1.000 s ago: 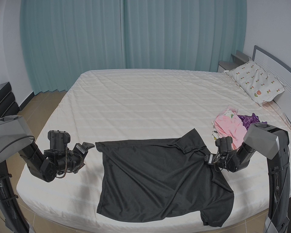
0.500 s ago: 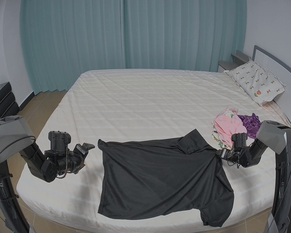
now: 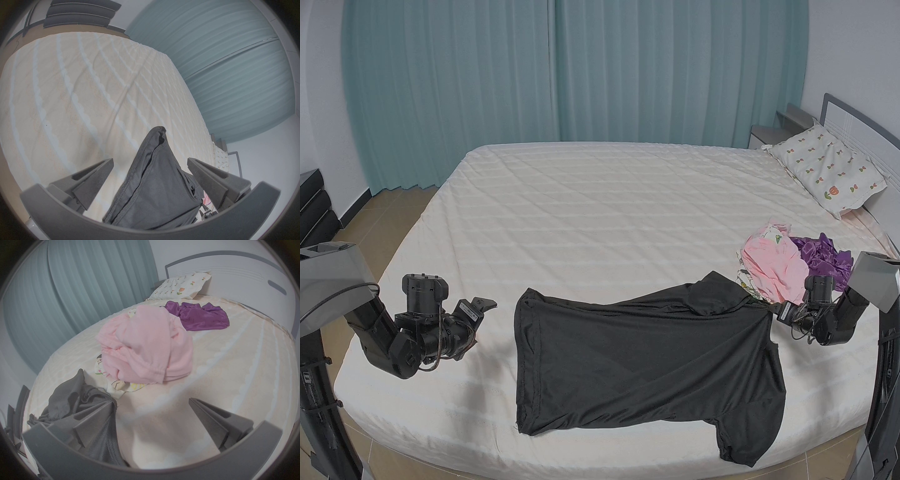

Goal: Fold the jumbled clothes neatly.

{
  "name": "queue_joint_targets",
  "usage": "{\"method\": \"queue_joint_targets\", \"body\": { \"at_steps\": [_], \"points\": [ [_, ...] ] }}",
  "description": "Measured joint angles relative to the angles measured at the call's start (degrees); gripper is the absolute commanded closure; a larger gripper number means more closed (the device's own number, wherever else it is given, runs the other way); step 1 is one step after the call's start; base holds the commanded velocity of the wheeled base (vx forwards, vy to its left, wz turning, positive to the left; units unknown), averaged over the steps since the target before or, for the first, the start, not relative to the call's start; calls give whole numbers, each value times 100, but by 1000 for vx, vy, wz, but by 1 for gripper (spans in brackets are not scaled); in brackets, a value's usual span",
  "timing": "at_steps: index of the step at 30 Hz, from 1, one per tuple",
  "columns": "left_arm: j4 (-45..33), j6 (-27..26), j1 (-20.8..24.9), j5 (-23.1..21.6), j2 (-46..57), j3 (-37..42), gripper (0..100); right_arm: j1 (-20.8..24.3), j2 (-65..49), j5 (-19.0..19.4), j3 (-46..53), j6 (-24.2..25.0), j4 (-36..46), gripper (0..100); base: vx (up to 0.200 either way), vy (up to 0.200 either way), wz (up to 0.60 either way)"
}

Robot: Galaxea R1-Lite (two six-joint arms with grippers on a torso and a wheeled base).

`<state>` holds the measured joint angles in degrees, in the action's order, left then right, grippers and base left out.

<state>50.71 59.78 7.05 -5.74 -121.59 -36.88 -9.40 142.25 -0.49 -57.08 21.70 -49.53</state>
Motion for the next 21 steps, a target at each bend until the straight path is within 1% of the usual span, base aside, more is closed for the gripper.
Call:
{"method": "queue_joint_targets", "body": {
  "at_steps": [2, 5, 8, 11, 14, 17, 21],
  "points": [
    [9, -20, 17, 0, -21, 26, 0, -13, -50, 461, 143, 85, -113, 0, 0, 0, 0],
    [11, -110, 56, -2, -44, 89, 0, -30, -173, 820, 355, 301, -222, 0, 0, 0, 0],
    [24, -327, 150, 0, -73, 229, 0, -110, -339, 896, 499, 605, -329, 0, 0, 0, 0],
    [107, -419, 260, 6, -90, 378, 0, -190, -516, 965, 675, 685, -433, 0, 0, 0, 0],
    [301, -433, 361, 9, -99, 542, 0, -280, -750, 1239, 958, 786, -491, 0, 0, 0, 0],
    [545, -433, 494, 16, -106, 744, 0, -363, -1045, 1570, 1342, 912, -535, 0, -200, 0, 0],
    [655, -434, 678, 22, -110, 979, 0, -410, -1331, 1680, 1788, 983, -655, 0, -200, 0, 0]
  ]
}}
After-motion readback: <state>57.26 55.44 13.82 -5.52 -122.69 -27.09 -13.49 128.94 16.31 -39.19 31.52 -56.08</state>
